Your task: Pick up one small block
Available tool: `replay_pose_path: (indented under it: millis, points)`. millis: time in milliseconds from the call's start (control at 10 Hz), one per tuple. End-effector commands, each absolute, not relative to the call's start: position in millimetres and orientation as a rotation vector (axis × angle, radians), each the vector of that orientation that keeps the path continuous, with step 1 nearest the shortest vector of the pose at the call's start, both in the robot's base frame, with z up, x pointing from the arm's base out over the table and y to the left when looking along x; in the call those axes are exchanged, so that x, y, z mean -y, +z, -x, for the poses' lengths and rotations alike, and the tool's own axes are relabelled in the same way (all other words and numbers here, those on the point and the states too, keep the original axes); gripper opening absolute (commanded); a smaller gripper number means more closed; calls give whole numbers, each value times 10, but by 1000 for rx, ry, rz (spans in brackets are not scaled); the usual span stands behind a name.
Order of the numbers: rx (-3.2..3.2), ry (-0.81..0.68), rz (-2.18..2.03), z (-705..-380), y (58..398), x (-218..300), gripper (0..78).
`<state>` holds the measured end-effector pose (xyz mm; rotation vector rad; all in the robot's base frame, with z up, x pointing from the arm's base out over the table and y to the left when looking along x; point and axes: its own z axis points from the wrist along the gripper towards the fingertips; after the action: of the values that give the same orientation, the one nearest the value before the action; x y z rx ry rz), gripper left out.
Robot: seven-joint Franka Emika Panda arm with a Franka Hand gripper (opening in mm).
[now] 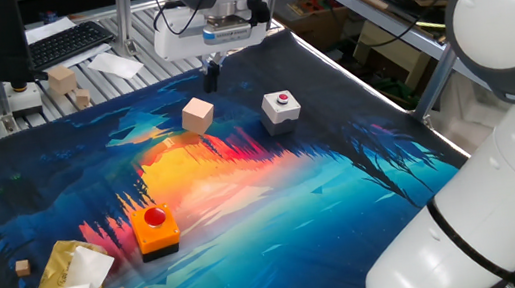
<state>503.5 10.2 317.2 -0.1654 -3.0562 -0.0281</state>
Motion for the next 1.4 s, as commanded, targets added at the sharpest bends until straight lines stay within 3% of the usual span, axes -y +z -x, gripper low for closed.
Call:
replay_pose_path:
  millis: [100, 1400]
  points:
    - [3074, -13, 192, -5290, 3157, -115, 0]
    - [3092, 7, 196, -5399, 3081, -106, 0]
